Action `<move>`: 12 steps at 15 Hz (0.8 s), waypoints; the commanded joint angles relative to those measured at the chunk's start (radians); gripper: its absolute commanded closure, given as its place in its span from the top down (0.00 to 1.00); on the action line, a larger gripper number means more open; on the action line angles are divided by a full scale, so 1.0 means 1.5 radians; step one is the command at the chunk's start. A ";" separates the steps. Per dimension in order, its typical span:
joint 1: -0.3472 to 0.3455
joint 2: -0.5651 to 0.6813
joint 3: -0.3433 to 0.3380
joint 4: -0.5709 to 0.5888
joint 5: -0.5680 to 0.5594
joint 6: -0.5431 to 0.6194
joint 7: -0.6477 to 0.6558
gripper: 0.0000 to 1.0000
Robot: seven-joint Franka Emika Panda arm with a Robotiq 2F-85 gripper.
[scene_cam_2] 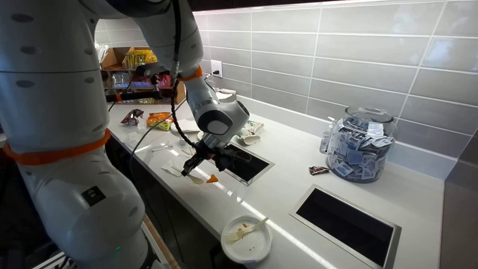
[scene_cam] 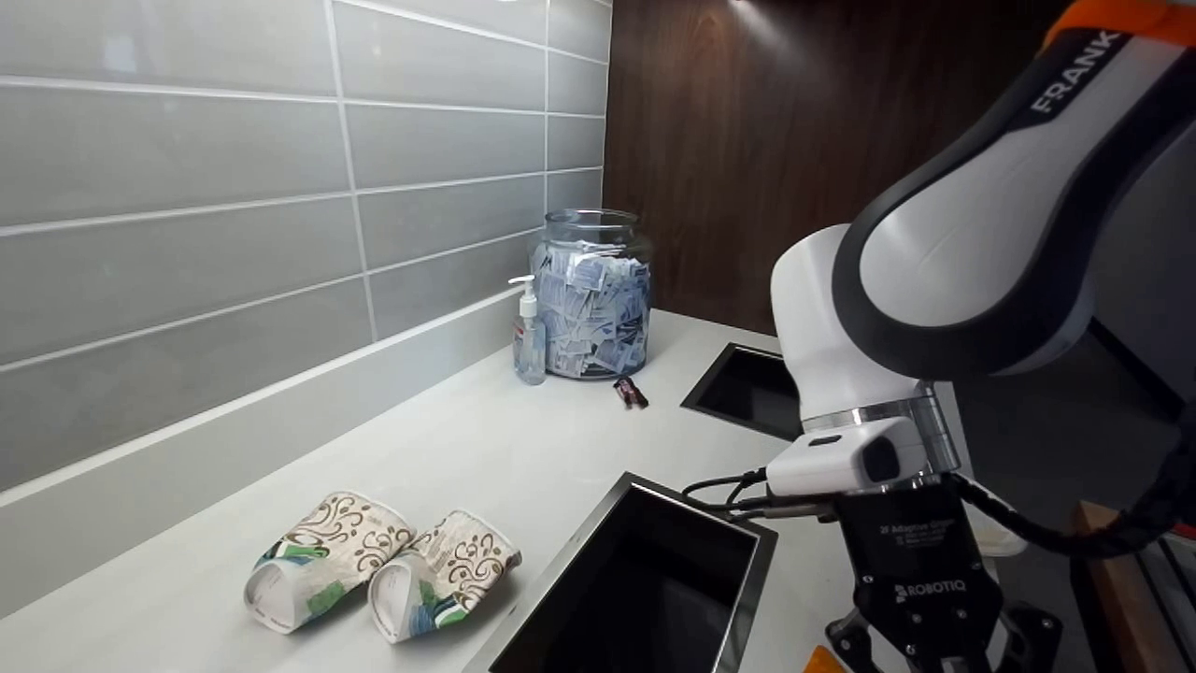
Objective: Use the spoon to push the corn chips into the bin
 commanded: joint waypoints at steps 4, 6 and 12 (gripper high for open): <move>-0.007 0.058 0.001 0.047 -0.043 -0.016 -0.017 0.03; -0.010 0.068 0.001 0.057 -0.051 -0.024 -0.019 0.03; -0.020 0.108 0.001 0.107 -0.087 -0.062 -0.018 0.03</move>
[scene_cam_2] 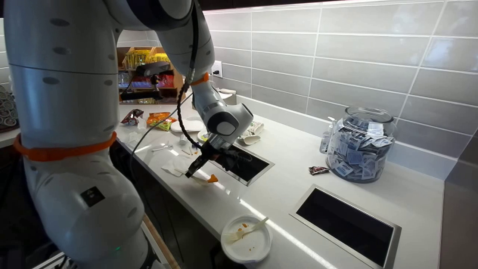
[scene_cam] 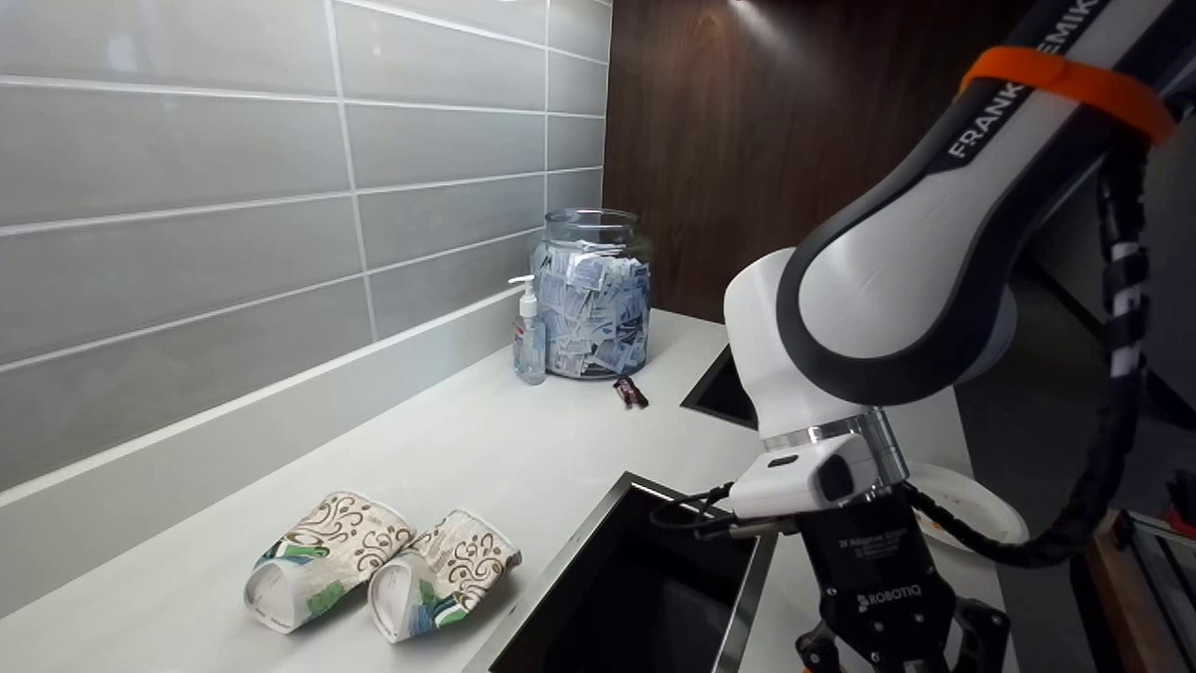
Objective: Use the spoon to push the corn chips into the bin
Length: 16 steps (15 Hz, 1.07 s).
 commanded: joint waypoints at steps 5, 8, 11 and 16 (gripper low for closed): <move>-0.021 0.065 0.004 0.084 -0.049 -0.062 -0.004 0.03; -0.025 0.075 0.005 0.101 -0.061 -0.064 -0.002 0.03; -0.028 0.081 0.007 0.114 -0.070 -0.061 -0.003 0.03; -0.026 0.061 0.008 0.106 -0.077 -0.079 0.030 0.03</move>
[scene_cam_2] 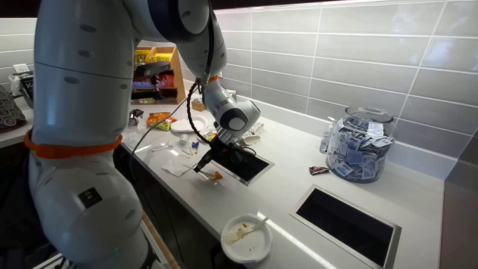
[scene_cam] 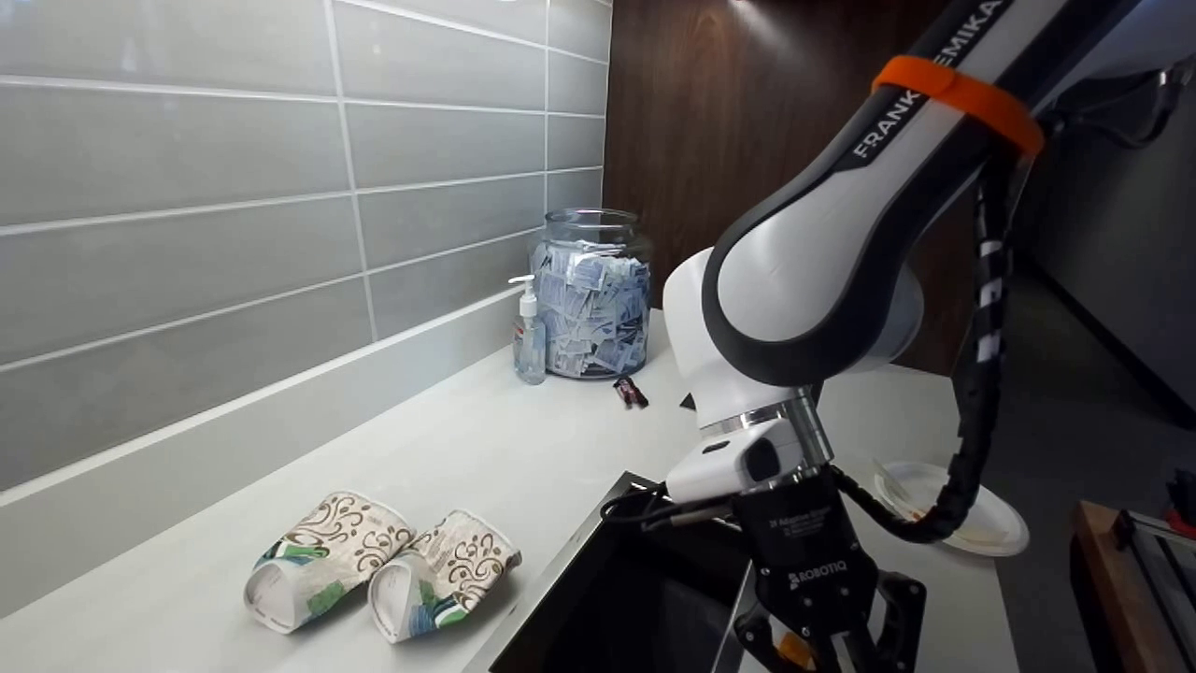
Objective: Use the spoon to push the corn chips into the bin
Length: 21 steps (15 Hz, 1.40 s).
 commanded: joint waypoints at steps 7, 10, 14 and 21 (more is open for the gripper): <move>-0.005 -0.023 0.009 -0.022 -0.038 -0.055 0.037 0.03; -0.008 -0.005 0.008 -0.012 -0.044 -0.070 0.023 0.03; -0.009 0.012 0.008 0.004 -0.057 -0.074 0.016 0.03; -0.009 0.049 0.010 0.041 -0.064 -0.071 -0.001 0.03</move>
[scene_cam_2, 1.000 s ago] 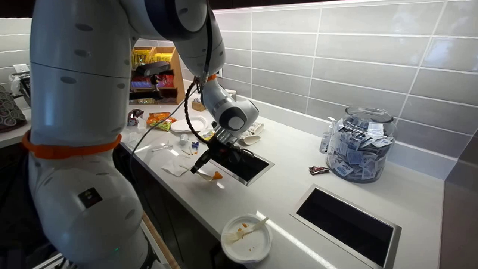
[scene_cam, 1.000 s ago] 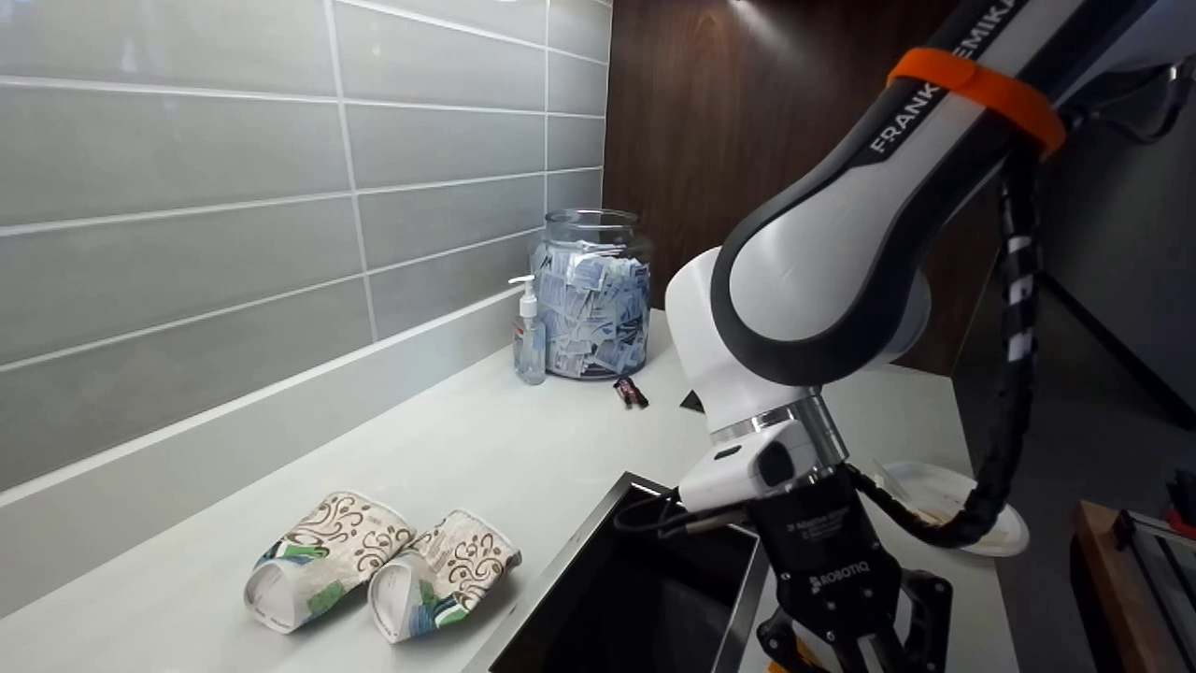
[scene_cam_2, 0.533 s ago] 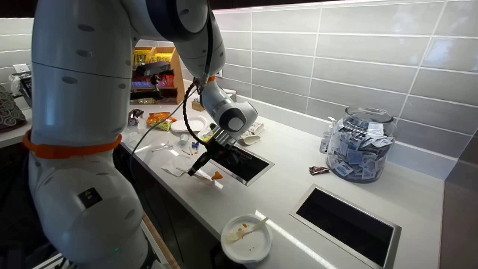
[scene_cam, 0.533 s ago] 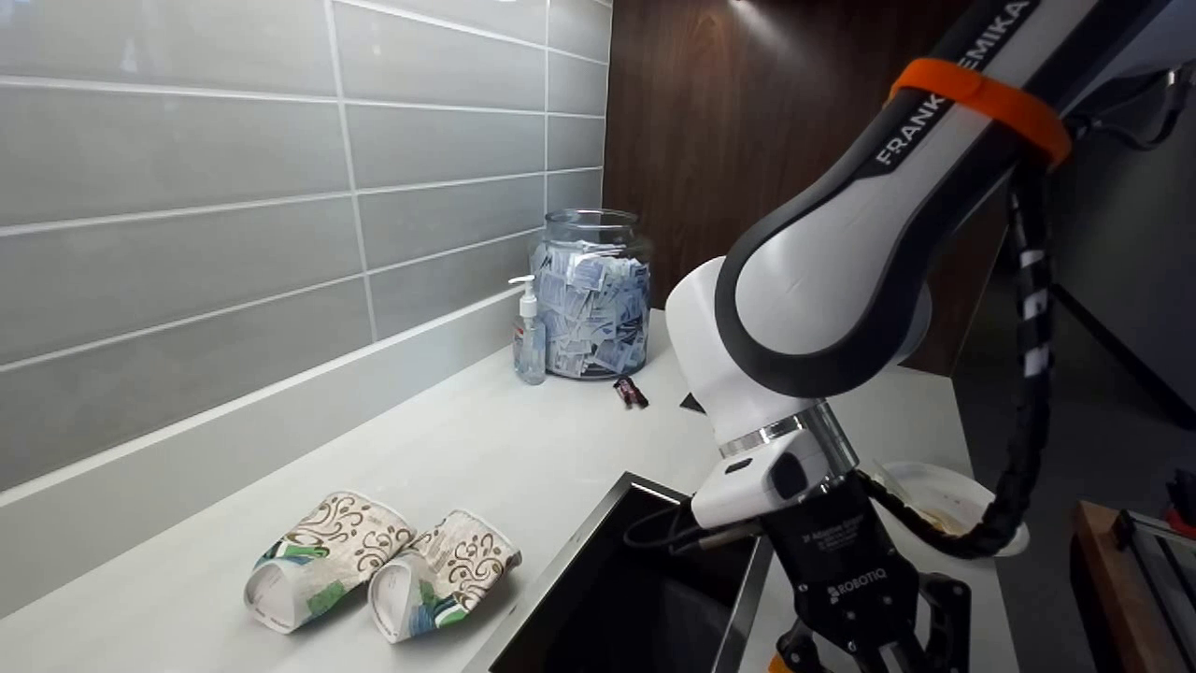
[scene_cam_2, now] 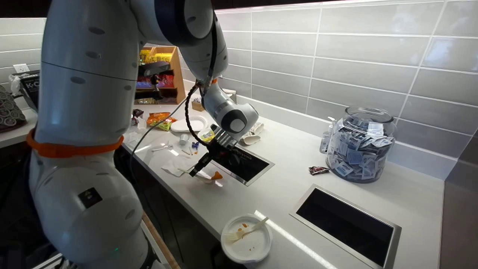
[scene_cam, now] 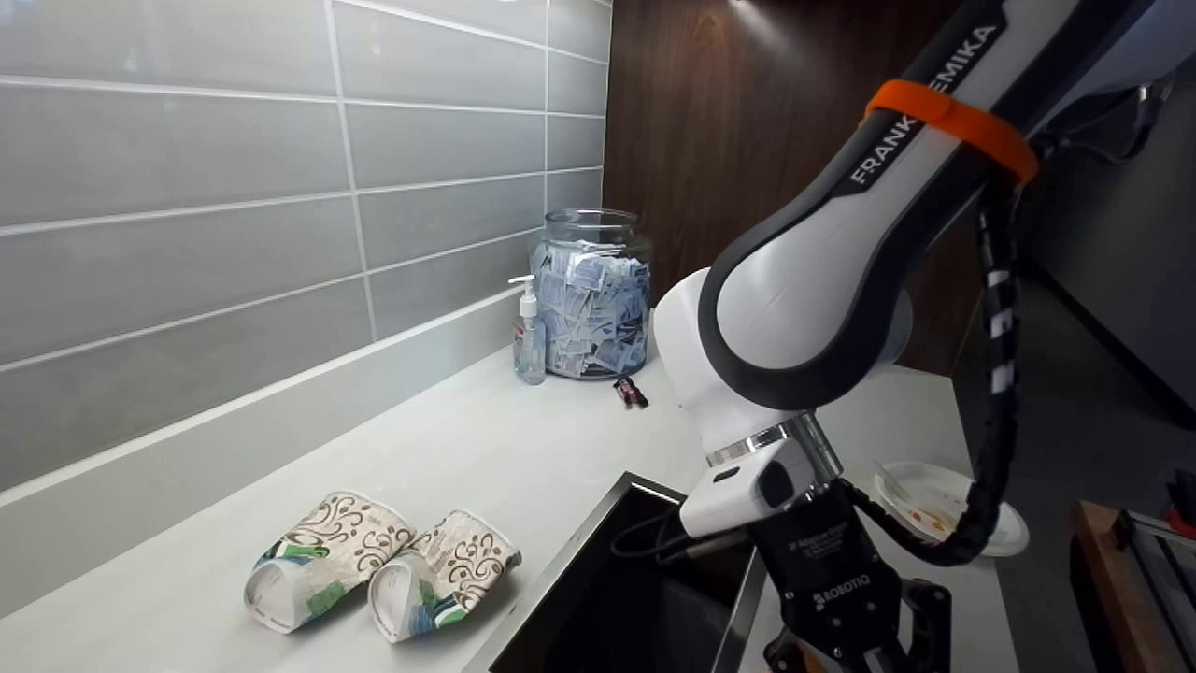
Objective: Use the spoon to push the corn chips into the bin
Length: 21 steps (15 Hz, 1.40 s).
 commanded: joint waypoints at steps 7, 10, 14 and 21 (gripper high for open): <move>-0.004 0.050 0.007 0.070 -0.054 -0.009 0.002 0.03; -0.003 0.063 0.007 0.094 -0.069 -0.012 0.005 0.03; -0.002 0.080 0.009 0.127 -0.086 -0.013 0.008 0.03; -0.003 0.092 0.005 0.169 -0.120 -0.010 0.030 0.03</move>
